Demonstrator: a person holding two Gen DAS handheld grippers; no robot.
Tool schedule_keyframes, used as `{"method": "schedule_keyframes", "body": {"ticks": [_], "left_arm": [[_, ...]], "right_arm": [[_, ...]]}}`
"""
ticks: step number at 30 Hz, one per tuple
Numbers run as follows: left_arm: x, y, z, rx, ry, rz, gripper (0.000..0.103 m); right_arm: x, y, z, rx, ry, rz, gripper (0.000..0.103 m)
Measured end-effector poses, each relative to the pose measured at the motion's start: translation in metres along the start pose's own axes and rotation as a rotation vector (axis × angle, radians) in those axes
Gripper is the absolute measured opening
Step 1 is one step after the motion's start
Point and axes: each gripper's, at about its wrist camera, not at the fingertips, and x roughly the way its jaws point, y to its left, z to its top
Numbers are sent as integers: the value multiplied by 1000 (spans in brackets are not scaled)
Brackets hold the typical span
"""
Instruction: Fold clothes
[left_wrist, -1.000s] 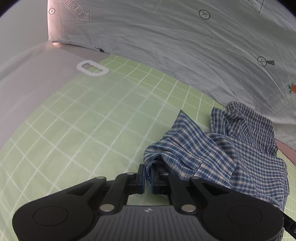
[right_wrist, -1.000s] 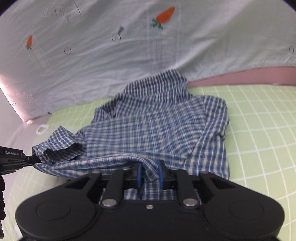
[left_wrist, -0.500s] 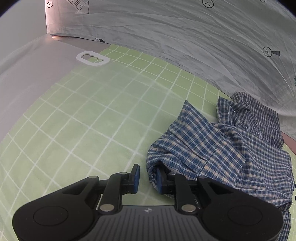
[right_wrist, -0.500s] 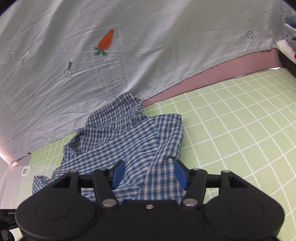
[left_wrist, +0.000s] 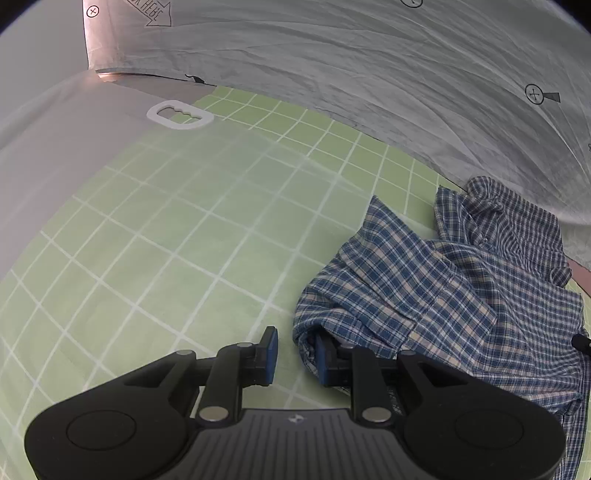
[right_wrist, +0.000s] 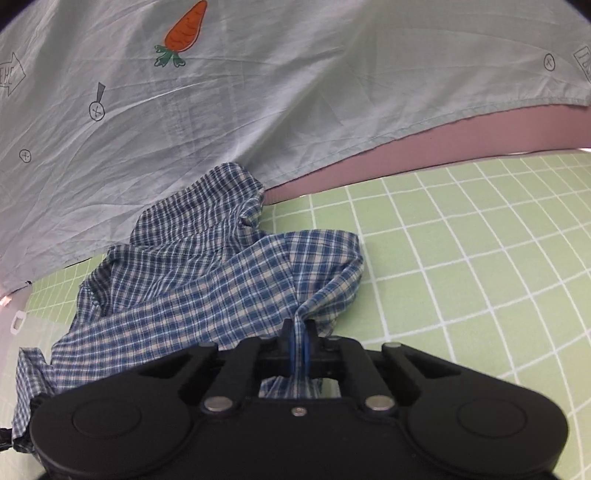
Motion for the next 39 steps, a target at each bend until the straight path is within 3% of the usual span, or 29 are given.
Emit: {"method": "schedule_keyframes", "body": {"ticks": [4, 6, 8, 13, 18, 25, 26, 27, 28, 31, 35, 39], "left_arm": [[-5, 2, 0, -5, -2, 3, 31], [-10, 4, 1, -11, -13, 2, 39], [-17, 6, 2, -16, -31, -11, 44], [-32, 5, 4, -39, -36, -80, 53], [-36, 4, -2, -193, 19, -237, 54], [-23, -18, -6, -170, 57, -279, 51], [-20, -21, -5, -161, 58, -272, 49], [-18, -23, -4, -154, 60, -265, 41], [-16, -24, -2, -152, 65, -259, 25], [-15, -25, 0, -133, 60, -261, 14], [-28, -29, -1, -109, 44, -289, 12], [-59, -42, -9, -61, 29, -369, 11]], "right_arm": [[4, -3, 7, 5, 2, -57, 8], [-7, -1, 6, -2, -23, -82, 22], [-22, 0, 1, -17, -48, -120, 54], [-57, 2, -19, -41, -81, -202, 76], [-81, 1, -47, -12, -54, -239, 82], [-88, 0, -75, -38, 2, -277, 85], [-88, -1, -77, -39, 7, -279, 85], [-87, -2, -77, -42, 9, -283, 85], [-87, -3, -78, -46, 9, -288, 85], [-87, -5, -77, -47, 7, -297, 85], [-90, -6, -77, -45, 0, -305, 85], [-102, -5, -78, -45, -21, -304, 85]]}}
